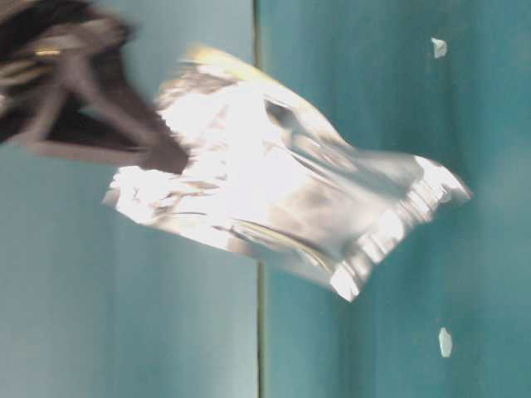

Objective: Hand over the silver zip bag and make it stand upright.
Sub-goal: 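Lift the bag with the right gripper and swing it upright to center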

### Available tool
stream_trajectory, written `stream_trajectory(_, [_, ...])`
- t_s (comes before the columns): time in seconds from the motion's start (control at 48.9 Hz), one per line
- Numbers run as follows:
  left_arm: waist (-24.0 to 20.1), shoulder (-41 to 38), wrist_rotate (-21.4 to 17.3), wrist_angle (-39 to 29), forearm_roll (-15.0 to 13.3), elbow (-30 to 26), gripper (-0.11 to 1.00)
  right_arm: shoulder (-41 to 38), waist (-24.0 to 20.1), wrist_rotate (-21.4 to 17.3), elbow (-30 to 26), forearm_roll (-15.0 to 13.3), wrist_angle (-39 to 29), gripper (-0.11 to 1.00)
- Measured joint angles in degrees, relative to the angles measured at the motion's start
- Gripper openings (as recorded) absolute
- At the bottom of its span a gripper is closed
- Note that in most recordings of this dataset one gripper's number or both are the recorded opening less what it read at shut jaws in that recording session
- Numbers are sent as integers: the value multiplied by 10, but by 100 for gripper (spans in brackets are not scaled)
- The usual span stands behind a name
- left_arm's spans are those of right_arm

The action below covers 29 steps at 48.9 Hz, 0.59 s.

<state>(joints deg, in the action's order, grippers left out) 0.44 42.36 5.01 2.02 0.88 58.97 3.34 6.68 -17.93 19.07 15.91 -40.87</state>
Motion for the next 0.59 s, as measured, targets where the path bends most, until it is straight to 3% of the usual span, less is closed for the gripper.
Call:
stream_trajectory(0.204, [-5, 18, 4, -1, 0, 21, 72, -69, 2, 118, -116, -3, -164, -5])
stream_trajectory(0.286, [-5, 22, 4, -1, 0, 25, 88, -92, 2, 162, -156, -3, -209, -5])
stream_trajectory(0.45, [-5, 24, 4, -3, 0, 27, 86, -131, 3, 230, -226, -8, -299, -5])
stream_trajectory(0.593, [-5, 23, 4, -11, 0, 28, 85, -150, 4, 262, -258, -30, -349, -5])
